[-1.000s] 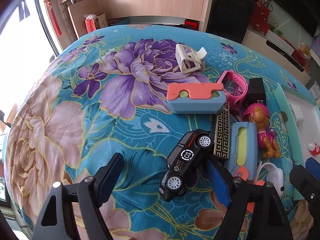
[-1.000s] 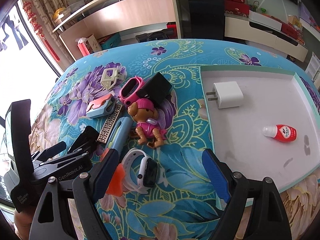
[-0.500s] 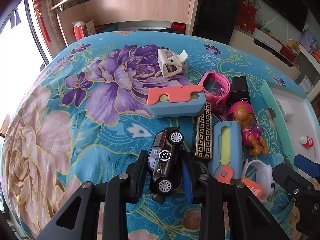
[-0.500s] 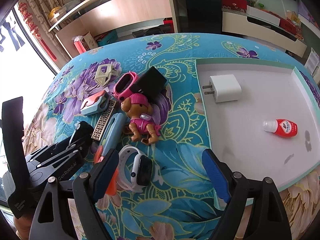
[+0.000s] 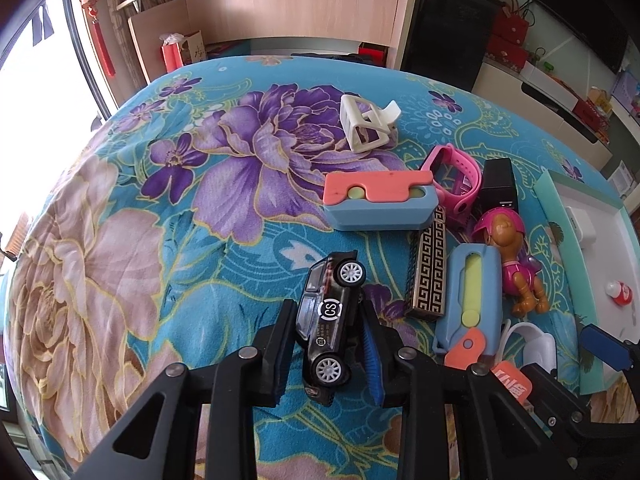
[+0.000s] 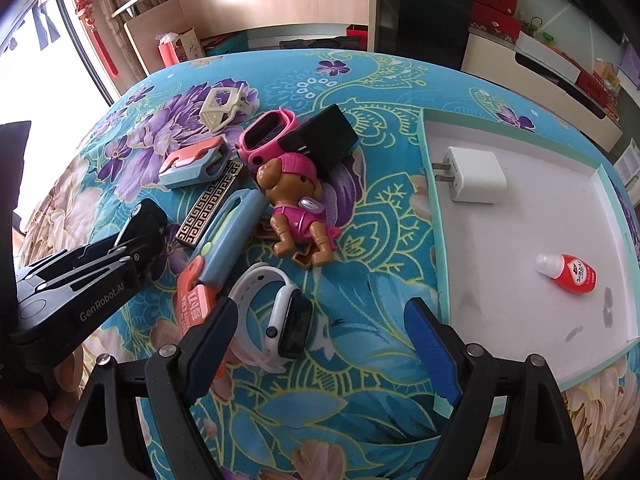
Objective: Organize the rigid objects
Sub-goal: 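Grasp the black toy car with the left tool, then grasp the white smartwatch with the right tool while the left tool holds the car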
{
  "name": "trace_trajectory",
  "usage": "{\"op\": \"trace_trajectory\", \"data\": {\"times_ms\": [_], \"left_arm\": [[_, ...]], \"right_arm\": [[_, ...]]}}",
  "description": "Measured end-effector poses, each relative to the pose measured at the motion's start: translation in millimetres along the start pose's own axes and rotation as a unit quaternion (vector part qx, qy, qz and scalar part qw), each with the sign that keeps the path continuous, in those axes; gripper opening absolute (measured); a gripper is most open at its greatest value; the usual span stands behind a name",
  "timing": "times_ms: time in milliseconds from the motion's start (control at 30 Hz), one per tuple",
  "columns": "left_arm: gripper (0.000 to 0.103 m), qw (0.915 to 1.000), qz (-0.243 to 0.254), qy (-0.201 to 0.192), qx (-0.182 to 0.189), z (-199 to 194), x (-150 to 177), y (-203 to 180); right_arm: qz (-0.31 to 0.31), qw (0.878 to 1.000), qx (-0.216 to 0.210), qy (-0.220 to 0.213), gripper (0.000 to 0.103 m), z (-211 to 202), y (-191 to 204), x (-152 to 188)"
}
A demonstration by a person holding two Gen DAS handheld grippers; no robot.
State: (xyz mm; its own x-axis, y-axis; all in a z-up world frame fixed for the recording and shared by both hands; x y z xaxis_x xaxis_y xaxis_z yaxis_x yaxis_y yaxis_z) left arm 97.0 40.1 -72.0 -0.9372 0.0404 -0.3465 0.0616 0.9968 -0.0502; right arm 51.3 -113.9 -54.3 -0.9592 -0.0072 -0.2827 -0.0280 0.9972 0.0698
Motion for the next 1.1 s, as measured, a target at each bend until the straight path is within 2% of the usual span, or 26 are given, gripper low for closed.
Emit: {"op": "trace_trajectory", "data": {"times_ms": [267,567,767,1100], "left_arm": [[0.033,1.0000,-0.003,0.003,-0.003,0,0,1],[0.033,1.0000,-0.004,0.005,-0.005,1,1,1],[0.033,1.0000,-0.003,0.004,-0.007,0,1,1],[0.033,0.9999,-0.002,0.006,-0.012,2,1,1]], "right_arm": [[-0.027,0.999,-0.007,0.018,0.086,10,17,4],[-0.013,0.999,-0.002,0.029,0.085,20,12,5],[-0.024,0.999,-0.011,0.021,0.068,16,17,4],[-0.026,0.999,-0.015,0.021,0.062,21,19,2]]}}
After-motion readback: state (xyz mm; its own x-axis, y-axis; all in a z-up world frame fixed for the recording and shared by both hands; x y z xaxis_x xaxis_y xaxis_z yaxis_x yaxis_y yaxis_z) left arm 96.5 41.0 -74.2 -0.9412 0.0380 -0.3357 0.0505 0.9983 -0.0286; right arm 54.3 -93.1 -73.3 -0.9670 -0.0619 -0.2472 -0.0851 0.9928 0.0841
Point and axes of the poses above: each gripper's, at about its wrist camera, not at the fingertips, and z roughly the way its jaws point, y to its left, x to its underside, the point moved 7 cm from there along z, roughly the way its jaws point, and after that the axes turned 8 degrees about y, right-handed, at the moved point
